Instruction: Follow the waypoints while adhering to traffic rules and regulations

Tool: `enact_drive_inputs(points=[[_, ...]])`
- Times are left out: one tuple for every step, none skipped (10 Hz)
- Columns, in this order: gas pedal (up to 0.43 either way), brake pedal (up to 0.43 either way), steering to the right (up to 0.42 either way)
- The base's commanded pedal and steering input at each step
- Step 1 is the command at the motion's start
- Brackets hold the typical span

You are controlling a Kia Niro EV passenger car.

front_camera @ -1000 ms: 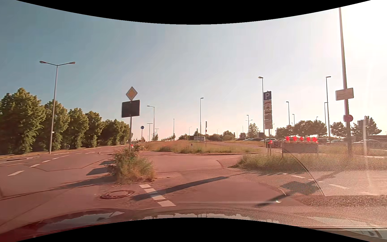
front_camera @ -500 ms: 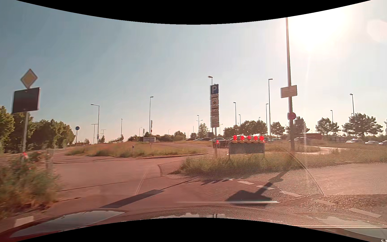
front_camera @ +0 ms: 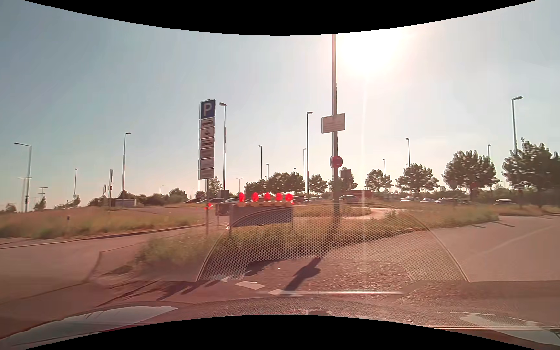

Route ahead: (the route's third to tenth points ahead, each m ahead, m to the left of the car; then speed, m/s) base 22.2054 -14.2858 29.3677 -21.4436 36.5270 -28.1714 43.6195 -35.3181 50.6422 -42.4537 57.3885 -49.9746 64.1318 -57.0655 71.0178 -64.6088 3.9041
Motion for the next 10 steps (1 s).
enact_drive_inputs(points=[[0.189, 0.012, 0.56], [0.189, 0.012, 0.545], [0.189, 0.012, 0.529], [0.189, 0.012, 0.516], [0.189, 0.006, 0.494], [0.197, 0.012, 0.465], [0.209, 0.012, 0.443], [0.209, 0.012, 0.408], [0.209, 0.012, 0.378], [0.24, 0.012, 0.35]])
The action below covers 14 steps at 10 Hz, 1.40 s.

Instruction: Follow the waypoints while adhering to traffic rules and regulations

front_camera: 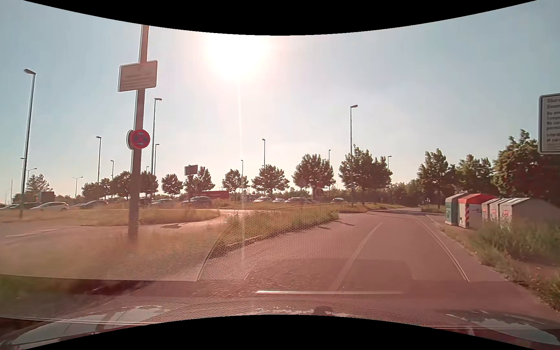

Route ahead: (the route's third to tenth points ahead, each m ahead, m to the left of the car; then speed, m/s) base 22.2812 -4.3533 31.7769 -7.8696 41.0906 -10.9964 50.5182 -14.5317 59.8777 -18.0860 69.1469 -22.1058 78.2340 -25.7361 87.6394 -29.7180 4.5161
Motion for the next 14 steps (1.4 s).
enact_drive_inputs(points=[[0.24, 0.012, 0.322], [0.248, 0.012, 0.294], [0.248, 0.006, 0.274], [0.248, 0.012, 0.249], [0.248, 0.012, 0.227], [0.268, 0.012, 0.199], [0.268, 0.012, 0.172], [0.268, 0.012, 0.151], [0.28, 0.012, 0.127], [0.28, 0.012, 0.111], [0.28, 0.012, 0.092], [0.287, 0.012, 0.075], [0.287, 0.012, 0.06], [0.287, 0.012, 0.052]])
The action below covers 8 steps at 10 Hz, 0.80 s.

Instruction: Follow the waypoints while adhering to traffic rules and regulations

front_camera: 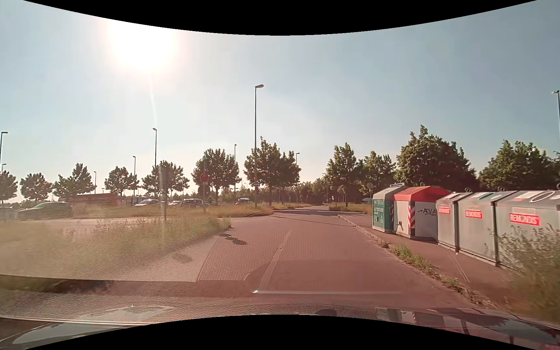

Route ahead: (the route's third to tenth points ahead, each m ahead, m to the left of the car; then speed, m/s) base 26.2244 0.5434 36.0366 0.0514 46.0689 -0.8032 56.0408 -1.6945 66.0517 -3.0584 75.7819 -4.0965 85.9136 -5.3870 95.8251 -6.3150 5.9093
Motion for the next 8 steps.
enact_drive_inputs(points=[[0.287, 0.012, 0.044], [0.287, 0.012, 0.03], [0.287, 0.012, 0.016], [0.299, 0.006, 0.011], [0.299, 0.012, 0.01], [0.299, 0.012, 0.011], [0.299, 0.012, 0.011], [0.299, 0.012, 0.012]])
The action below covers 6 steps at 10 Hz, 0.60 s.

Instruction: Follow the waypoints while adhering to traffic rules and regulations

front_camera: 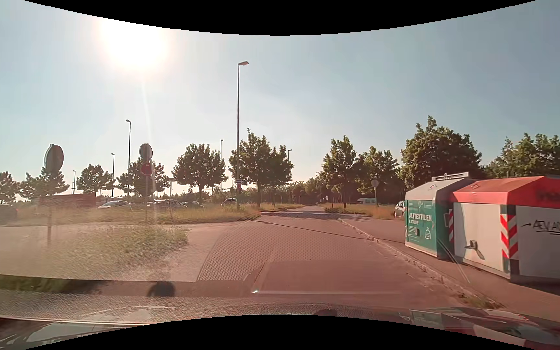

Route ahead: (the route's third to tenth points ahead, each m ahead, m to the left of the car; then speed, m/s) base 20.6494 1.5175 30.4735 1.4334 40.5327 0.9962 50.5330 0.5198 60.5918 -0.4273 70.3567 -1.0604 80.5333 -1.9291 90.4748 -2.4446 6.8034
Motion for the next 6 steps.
enact_drive_inputs(points=[[0.299, 0.012, 0.012], [0.299, 0.006, 0.012], [0.299, 0.012, 0.012], [0.299, 0.012, 0.011], [0.299, 0.012, 0.011], [0.299, 0.006, 0.01]])
